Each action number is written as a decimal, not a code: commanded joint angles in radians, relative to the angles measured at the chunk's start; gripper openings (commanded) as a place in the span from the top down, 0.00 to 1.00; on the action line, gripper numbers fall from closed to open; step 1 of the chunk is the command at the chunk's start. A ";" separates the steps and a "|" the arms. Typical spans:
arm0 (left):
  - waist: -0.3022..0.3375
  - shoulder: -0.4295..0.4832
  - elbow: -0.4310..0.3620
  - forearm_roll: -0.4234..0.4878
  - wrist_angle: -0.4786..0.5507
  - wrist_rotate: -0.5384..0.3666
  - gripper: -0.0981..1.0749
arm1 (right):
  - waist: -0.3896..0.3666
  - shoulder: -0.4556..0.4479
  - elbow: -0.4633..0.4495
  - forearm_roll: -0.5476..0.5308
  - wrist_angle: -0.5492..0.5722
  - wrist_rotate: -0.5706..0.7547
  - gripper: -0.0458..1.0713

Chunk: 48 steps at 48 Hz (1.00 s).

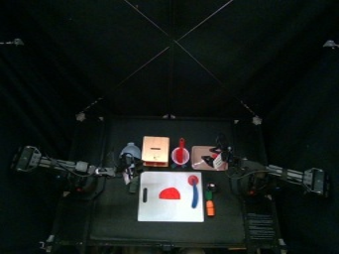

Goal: Grab top half of dough

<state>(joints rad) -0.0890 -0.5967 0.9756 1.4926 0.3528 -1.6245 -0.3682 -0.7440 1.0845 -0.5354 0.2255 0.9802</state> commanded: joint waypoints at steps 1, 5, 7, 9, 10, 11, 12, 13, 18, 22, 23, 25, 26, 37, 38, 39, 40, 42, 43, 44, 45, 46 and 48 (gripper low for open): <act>0.000 0.002 -0.031 0.009 -0.005 0.000 0.21 | 0.009 0.000 0.002 -0.057 -0.149 0.000 0.03; -0.002 0.006 -0.029 0.009 -0.003 0.000 0.21 | 0.009 0.008 0.000 -0.081 -0.216 0.000 0.03; -0.002 0.012 -0.028 0.009 -0.005 0.002 0.21 | 0.009 0.009 -0.003 -0.089 -0.235 0.000 0.03; -0.002 0.018 -0.029 0.009 -0.003 0.005 0.21 | 0.011 0.011 -0.005 -0.092 -0.245 0.000 0.03; -0.002 0.021 -0.029 0.011 -0.003 0.006 0.21 | 0.011 0.011 -0.006 -0.092 -0.249 0.000 0.03; -0.002 0.025 -0.031 0.012 -0.003 0.008 0.21 | 0.011 0.009 -0.008 -0.095 -0.249 -0.002 0.03; -0.002 0.028 -0.031 0.014 -0.002 0.008 0.21 | 0.011 0.011 -0.009 -0.097 -0.249 -0.002 0.03; -0.002 0.031 -0.034 0.017 0.002 0.008 0.21 | 0.011 0.009 -0.009 -0.097 -0.249 -0.002 0.03; -0.002 0.040 -0.049 0.029 0.002 0.006 0.21 | 0.012 0.011 -0.009 -0.097 -0.256 -0.002 0.03; -0.003 0.040 -0.054 0.034 0.002 0.006 0.21 | 0.025 0.011 -0.006 -0.097 -0.256 -0.002 0.03; -0.003 0.040 -0.054 0.034 0.000 0.006 0.21 | 0.029 0.011 -0.005 -0.097 -0.256 -0.002 0.03; -0.003 0.040 -0.057 0.034 0.002 0.006 0.21 | 0.041 0.011 -0.003 -0.098 -0.256 -0.002 0.03; -0.003 0.040 -0.058 0.034 0.000 0.006 0.21 | 0.048 0.011 -0.003 -0.100 -0.256 -0.002 0.03; -0.006 0.040 -0.055 0.034 -0.003 0.000 0.21 | 0.052 0.012 0.000 -0.101 -0.256 0.000 0.03; -0.005 0.040 -0.057 0.034 -0.003 0.000 0.21 | 0.054 0.012 0.003 -0.101 -0.256 0.002 0.03; -0.005 0.040 -0.057 0.034 -0.003 0.002 0.21 | 0.054 0.012 0.005 -0.100 -0.256 0.002 0.03; -0.005 0.040 -0.058 0.035 -0.003 0.003 0.21 | 0.055 0.012 0.006 -0.100 -0.256 0.003 0.03; -0.005 0.040 -0.060 0.034 -0.003 0.003 0.21 | 0.055 0.012 0.009 -0.097 -0.256 0.003 0.03; -0.005 0.040 -0.060 0.035 -0.003 0.003 0.21 | 0.055 0.012 0.012 -0.095 -0.256 0.005 0.03; -0.005 0.040 -0.060 0.035 -0.003 0.003 0.21 | 0.055 0.014 0.012 -0.094 -0.256 0.005 0.03; -0.005 0.040 -0.058 0.035 -0.003 0.003 0.21 | 0.055 0.014 0.014 -0.092 -0.256 0.003 0.03; -0.005 0.040 -0.058 0.035 -0.002 0.003 0.21 | 0.055 0.014 0.015 -0.089 -0.255 0.003 0.03; -0.005 0.040 -0.058 0.034 0.002 0.005 0.21 | 0.052 0.014 0.015 -0.087 -0.253 0.003 0.03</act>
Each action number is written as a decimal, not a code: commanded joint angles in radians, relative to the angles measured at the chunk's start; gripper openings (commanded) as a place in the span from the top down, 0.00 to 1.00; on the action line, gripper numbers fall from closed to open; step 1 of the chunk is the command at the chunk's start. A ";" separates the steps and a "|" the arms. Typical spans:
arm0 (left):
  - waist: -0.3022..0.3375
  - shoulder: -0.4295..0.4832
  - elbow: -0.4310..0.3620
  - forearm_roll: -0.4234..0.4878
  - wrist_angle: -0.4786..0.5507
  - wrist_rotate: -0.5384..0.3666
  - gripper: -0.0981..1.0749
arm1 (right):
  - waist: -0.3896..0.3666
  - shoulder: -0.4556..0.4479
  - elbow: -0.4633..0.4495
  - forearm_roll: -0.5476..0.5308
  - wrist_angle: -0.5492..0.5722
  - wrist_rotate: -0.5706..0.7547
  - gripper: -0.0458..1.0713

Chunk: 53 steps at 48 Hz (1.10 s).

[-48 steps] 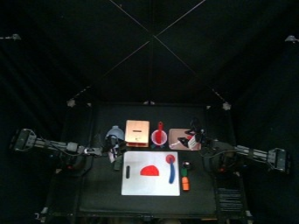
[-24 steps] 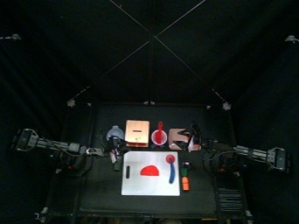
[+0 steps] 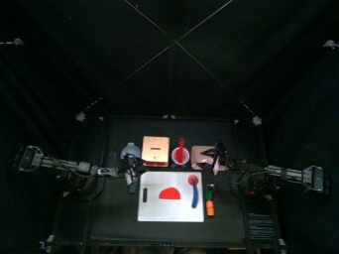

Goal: Grab top half of dough

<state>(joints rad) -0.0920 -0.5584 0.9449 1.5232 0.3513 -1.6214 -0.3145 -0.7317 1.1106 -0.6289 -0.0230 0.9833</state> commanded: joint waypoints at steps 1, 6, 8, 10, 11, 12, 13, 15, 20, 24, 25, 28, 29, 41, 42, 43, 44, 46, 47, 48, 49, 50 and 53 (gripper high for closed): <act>-0.002 0.002 -0.028 0.005 0.003 0.002 0.21 | -0.002 0.002 -0.011 0.006 -0.005 0.000 0.03; 0.002 0.003 -0.025 0.003 -0.003 -0.005 0.21 | 0.005 0.005 -0.018 0.006 -0.014 -0.002 0.03; 0.000 0.006 -0.026 0.005 -0.003 -0.002 0.21 | 0.005 0.005 -0.020 0.006 -0.014 0.000 0.03; -0.002 0.015 -0.026 0.006 -0.005 0.002 0.20 | 0.006 0.006 -0.020 0.006 -0.015 0.003 0.03; -0.003 0.021 -0.028 0.008 -0.006 0.005 0.20 | 0.006 0.008 -0.020 0.006 -0.014 0.003 0.03; -0.005 0.029 -0.028 0.009 -0.006 0.008 0.20 | 0.008 0.009 -0.018 0.006 -0.014 0.003 0.03; -0.005 0.038 -0.029 0.014 -0.008 0.009 0.20 | 0.008 0.011 -0.020 0.006 -0.015 0.003 0.03; -0.006 0.060 -0.031 0.023 -0.006 0.012 0.20 | 0.008 0.014 -0.018 0.006 -0.014 0.003 0.03; -0.008 0.135 -0.046 0.063 -0.008 0.018 0.19 | 0.009 0.025 -0.021 0.006 -0.014 0.000 0.03; -0.009 0.201 -0.080 0.089 -0.009 0.020 0.17 | 0.008 0.034 -0.025 0.006 -0.014 0.002 0.03; -0.009 0.227 -0.097 0.098 -0.014 0.021 0.16 | 0.008 0.037 -0.026 0.006 -0.015 0.002 0.03; -0.017 0.278 -0.130 0.106 -0.028 0.021 0.15 | 0.008 0.041 -0.028 0.006 -0.015 0.003 0.03; -0.018 0.296 -0.143 0.107 -0.034 0.021 0.15 | 0.009 0.043 -0.028 0.006 -0.014 0.005 0.03; -0.021 0.439 -0.261 0.046 -0.124 0.018 0.12 | 0.018 0.061 -0.021 0.006 -0.014 0.006 0.03; -0.021 0.448 -0.267 0.037 -0.135 0.020 0.12 | 0.020 0.061 -0.023 0.006 -0.014 0.008 0.03; -0.021 0.457 -0.272 0.032 -0.146 0.020 0.12 | 0.023 0.063 -0.023 0.006 -0.015 0.008 0.03; -0.021 0.466 -0.275 0.026 -0.156 0.021 0.12 | 0.025 0.063 -0.021 0.006 -0.014 0.006 0.03; -0.021 0.488 -0.281 0.020 -0.178 0.021 0.12 | 0.029 0.063 -0.021 0.006 -0.014 0.006 0.03; -0.021 0.500 -0.282 0.020 -0.189 0.021 0.12 | 0.031 0.064 -0.021 0.008 -0.014 0.006 0.03; -0.021 0.518 -0.287 0.020 -0.202 0.021 0.12 | 0.031 0.064 -0.021 0.006 -0.015 0.006 0.03; -0.021 0.529 -0.288 0.020 -0.212 0.021 0.12 | 0.032 0.064 -0.023 0.006 -0.014 0.006 0.03; -0.021 0.541 -0.293 0.020 -0.221 0.021 0.12 | 0.032 0.064 -0.023 0.006 -0.014 0.006 0.03; -0.021 0.572 -0.307 0.015 -0.245 0.021 0.12 | 0.034 0.064 -0.025 0.006 -0.014 0.006 0.03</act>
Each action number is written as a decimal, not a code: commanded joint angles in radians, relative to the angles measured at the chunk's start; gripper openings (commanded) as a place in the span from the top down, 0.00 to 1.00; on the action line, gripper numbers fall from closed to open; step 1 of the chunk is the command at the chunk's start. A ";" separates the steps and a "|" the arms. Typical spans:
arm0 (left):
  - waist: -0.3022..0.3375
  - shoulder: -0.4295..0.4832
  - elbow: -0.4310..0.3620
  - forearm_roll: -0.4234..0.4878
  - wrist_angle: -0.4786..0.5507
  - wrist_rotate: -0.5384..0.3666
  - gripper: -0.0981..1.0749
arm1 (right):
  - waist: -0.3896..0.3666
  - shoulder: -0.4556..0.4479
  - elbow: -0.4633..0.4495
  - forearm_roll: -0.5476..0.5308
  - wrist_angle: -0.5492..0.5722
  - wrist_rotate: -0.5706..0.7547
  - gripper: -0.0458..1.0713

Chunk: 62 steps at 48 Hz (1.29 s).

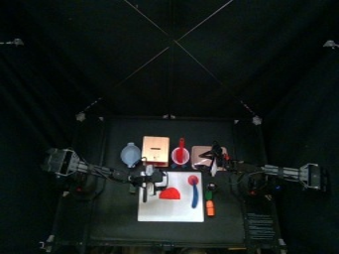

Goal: Grab top half of dough

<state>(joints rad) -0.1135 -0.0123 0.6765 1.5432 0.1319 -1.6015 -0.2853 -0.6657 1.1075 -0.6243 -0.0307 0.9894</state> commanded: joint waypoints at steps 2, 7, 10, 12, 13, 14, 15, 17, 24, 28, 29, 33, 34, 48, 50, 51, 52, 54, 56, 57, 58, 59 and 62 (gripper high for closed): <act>0.000 0.043 -0.051 -0.005 -0.041 0.002 0.12 | 0.005 -0.002 -0.021 0.002 -0.006 0.002 0.03; 0.000 0.078 -0.081 -0.005 -0.072 0.002 0.12 | 0.011 -0.002 -0.021 0.003 -0.006 0.003 0.03; 0.000 0.101 -0.092 0.000 -0.080 0.002 0.12 | 0.018 -0.002 -0.021 0.014 -0.006 0.002 0.03; 0.000 0.115 -0.097 0.000 -0.081 0.003 0.12 | 0.021 -0.002 -0.021 0.017 -0.006 0.002 0.03; 0.000 0.126 -0.098 0.000 -0.084 0.003 0.12 | 0.025 -0.002 -0.021 0.023 -0.006 0.000 0.03; 0.000 0.133 -0.100 0.000 -0.086 0.003 0.12 | 0.026 -0.002 -0.021 0.025 -0.006 0.000 0.03; 0.000 0.140 -0.100 0.000 -0.087 0.003 0.12 | 0.028 -0.002 -0.021 0.026 -0.006 0.000 0.03; 0.000 0.152 -0.101 0.000 -0.087 0.005 0.12 | 0.029 -0.003 -0.021 0.028 -0.005 -0.002 0.03; 0.000 0.184 -0.106 -0.003 -0.091 0.006 0.12 | 0.029 -0.002 -0.020 0.028 -0.003 0.000 0.03; 0.000 0.189 -0.109 -0.005 -0.098 0.005 0.12 | 0.031 -0.002 -0.020 0.028 -0.003 0.000 0.03; 0.000 0.190 -0.107 -0.005 -0.098 0.005 0.12 | 0.031 -0.002 -0.020 0.028 -0.003 0.002 0.03; 0.000 0.196 -0.101 -0.005 -0.092 0.005 0.12 | 0.031 -0.002 -0.020 0.028 -0.002 0.002 0.03; 0.000 0.198 -0.101 -0.005 -0.092 0.005 0.12 | 0.031 -0.002 -0.018 0.028 -0.002 0.002 0.03; 0.002 0.239 -0.101 0.000 -0.100 0.006 0.11 | 0.034 -0.002 -0.015 0.028 0.000 0.003 0.03; 0.005 0.250 -0.101 -0.003 -0.098 0.006 0.11 | 0.034 -0.002 -0.015 0.029 0.000 0.003 0.03; 0.006 0.253 -0.101 -0.006 -0.101 0.006 0.10 | 0.035 -0.002 -0.015 0.028 0.000 0.003 0.03; 0.006 0.256 -0.101 -0.005 -0.106 0.006 0.10 | 0.034 -0.002 -0.015 0.028 0.000 0.003 0.03; 0.006 0.261 -0.103 -0.005 -0.107 0.006 0.09 | 0.034 -0.002 -0.015 0.028 0.000 0.002 0.03; 0.006 0.261 -0.104 -0.005 -0.112 0.006 0.09 | 0.034 -0.002 -0.015 0.028 0.000 0.002 0.03; 0.006 0.261 -0.106 -0.005 -0.115 0.006 0.09 | 0.034 -0.002 -0.015 0.028 0.000 0.003 0.03; 0.006 0.261 -0.106 -0.006 -0.118 0.006 0.09 | 0.034 -0.002 -0.015 0.028 0.000 0.002 0.03; 0.006 0.259 -0.107 -0.006 -0.121 0.006 0.09 | 0.034 -0.002 -0.015 0.028 0.002 0.003 0.03; 0.006 0.256 -0.109 -0.006 -0.127 0.006 0.09 | 0.034 -0.002 -0.015 0.028 0.000 0.002 0.03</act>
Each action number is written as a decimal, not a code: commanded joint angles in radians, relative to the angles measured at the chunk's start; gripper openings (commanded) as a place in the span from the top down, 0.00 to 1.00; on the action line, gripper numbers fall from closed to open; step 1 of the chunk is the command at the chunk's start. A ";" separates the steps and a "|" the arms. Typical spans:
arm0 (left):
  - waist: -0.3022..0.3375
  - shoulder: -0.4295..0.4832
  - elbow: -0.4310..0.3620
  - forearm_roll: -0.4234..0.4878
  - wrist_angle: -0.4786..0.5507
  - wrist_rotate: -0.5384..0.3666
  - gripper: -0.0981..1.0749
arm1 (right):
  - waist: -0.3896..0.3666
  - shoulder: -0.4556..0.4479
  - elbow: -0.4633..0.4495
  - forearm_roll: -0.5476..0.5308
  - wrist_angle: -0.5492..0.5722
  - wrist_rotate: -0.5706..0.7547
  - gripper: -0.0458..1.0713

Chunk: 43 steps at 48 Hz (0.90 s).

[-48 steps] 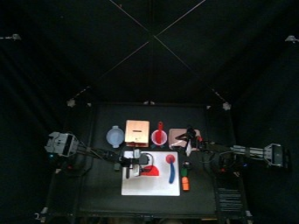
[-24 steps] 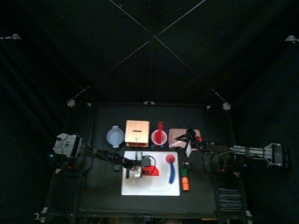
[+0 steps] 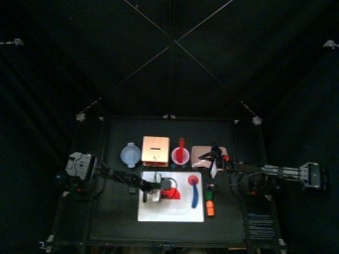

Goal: Grab top half of dough

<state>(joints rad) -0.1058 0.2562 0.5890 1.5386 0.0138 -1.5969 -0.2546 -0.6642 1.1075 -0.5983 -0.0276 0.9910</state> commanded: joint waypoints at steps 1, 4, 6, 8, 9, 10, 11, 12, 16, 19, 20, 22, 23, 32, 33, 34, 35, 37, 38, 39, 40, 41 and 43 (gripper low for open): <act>-0.002 -0.014 -0.021 0.000 -0.012 0.002 0.09 | 0.003 -0.003 -0.015 0.002 -0.003 0.000 0.03; -0.003 -0.017 -0.023 -0.002 -0.023 0.000 0.09 | 0.003 -0.003 -0.015 0.002 -0.002 0.000 0.03; -0.003 -0.020 -0.023 -0.002 -0.031 0.000 0.09 | 0.003 -0.003 -0.015 0.002 -0.002 0.000 0.03; -0.003 -0.021 -0.021 -0.003 -0.037 0.000 0.09 | 0.003 -0.003 -0.015 0.002 -0.002 0.000 0.03; -0.003 -0.023 -0.021 -0.005 -0.040 0.000 0.09 | 0.003 -0.003 -0.015 0.002 -0.002 0.000 0.03; -0.003 -0.025 -0.023 -0.006 -0.041 0.000 0.09 | 0.003 -0.003 -0.015 0.002 -0.002 0.000 0.03; -0.003 -0.026 -0.021 -0.009 -0.044 0.000 0.09 | 0.003 -0.003 -0.015 0.002 -0.002 0.000 0.03; -0.003 -0.028 -0.023 -0.012 -0.046 0.000 0.09 | 0.003 -0.003 -0.015 0.002 0.000 0.000 0.03; -0.003 -0.041 -0.021 -0.018 -0.052 0.000 0.09 | 0.003 -0.003 -0.015 0.002 0.005 0.000 0.03; -0.003 -0.052 -0.018 -0.023 -0.052 0.000 0.09 | 0.003 -0.003 -0.014 0.002 0.011 0.000 0.03; -0.003 -0.055 -0.018 -0.023 -0.052 0.000 0.09 | 0.003 -0.003 -0.014 0.002 0.012 0.000 0.03; -0.002 -0.063 -0.018 -0.023 -0.051 0.000 0.09 | 0.002 -0.003 -0.014 0.002 0.015 0.000 0.03; -0.002 -0.066 -0.018 -0.023 -0.051 0.000 0.09 | 0.002 -0.003 -0.014 0.002 0.017 0.000 0.03; -0.002 -0.067 -0.015 -0.026 -0.064 0.000 0.09 | 0.002 -0.003 -0.014 0.002 0.021 0.000 0.03; -0.002 -0.061 -0.015 -0.026 -0.067 0.000 0.09 | 0.002 -0.003 -0.014 0.002 0.020 0.000 0.03; -0.002 -0.058 -0.015 -0.028 -0.067 0.000 0.09 | 0.002 -0.003 -0.014 0.002 0.021 0.000 0.03; -0.002 -0.054 -0.014 -0.026 -0.067 0.000 0.09 | 0.002 -0.003 -0.014 0.002 0.021 0.000 0.03; -0.002 -0.049 -0.014 -0.028 -0.063 0.000 0.09 | 0.000 -0.003 -0.014 0.002 0.021 0.000 0.03; -0.002 -0.046 -0.014 -0.028 -0.063 0.000 0.09 | 0.002 -0.003 -0.014 0.002 0.020 0.000 0.03; -0.002 -0.044 -0.014 -0.028 -0.063 0.000 0.09 | 0.002 -0.003 -0.014 0.002 0.020 0.000 0.03; -0.002 -0.041 -0.014 -0.029 -0.063 0.000 0.09 | 0.002 -0.003 -0.014 0.002 0.021 0.000 0.03; -0.002 -0.040 -0.014 -0.031 -0.063 0.000 0.09 | 0.002 -0.003 -0.014 0.002 0.020 0.002 0.03; -0.002 -0.038 -0.014 -0.032 -0.061 0.000 0.09 | 0.002 -0.003 -0.014 0.002 0.020 0.002 0.03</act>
<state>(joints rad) -0.1089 0.2240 0.5875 1.5094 -0.0491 -1.5969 -0.2531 -0.6642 1.1075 -0.5983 -0.0031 0.9910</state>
